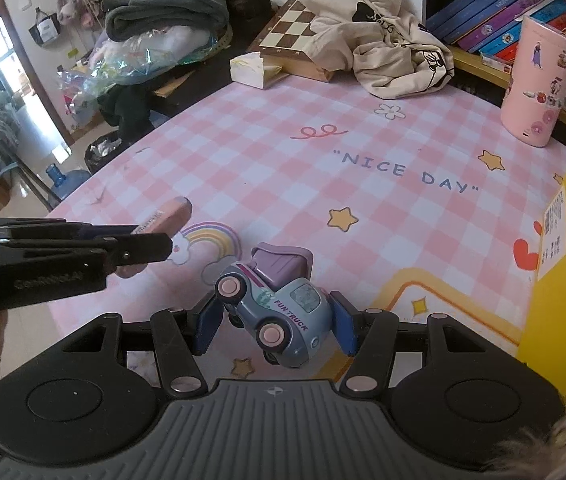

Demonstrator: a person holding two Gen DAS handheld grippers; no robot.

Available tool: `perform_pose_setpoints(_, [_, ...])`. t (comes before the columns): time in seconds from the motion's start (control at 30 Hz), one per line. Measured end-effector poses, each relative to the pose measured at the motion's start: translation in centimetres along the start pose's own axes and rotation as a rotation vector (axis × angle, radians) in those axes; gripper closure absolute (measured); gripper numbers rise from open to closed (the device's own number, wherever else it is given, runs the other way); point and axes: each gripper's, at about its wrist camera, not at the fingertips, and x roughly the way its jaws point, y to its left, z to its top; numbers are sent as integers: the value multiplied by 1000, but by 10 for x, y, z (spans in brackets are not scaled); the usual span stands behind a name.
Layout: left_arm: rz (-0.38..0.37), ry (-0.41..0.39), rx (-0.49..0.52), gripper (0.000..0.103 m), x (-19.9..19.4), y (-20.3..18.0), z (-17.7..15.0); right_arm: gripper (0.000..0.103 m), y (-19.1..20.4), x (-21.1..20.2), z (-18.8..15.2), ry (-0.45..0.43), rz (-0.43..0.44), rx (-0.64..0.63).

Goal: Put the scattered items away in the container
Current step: 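Lift and carry the pink eraser toward the yellow box while right gripper carries the toy car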

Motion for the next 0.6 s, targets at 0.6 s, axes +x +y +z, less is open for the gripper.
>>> perform_pose_setpoints(0.6, [-141,-43,42,80,-63,-11,-18,48,30,-63,-53,-114,-137,81])
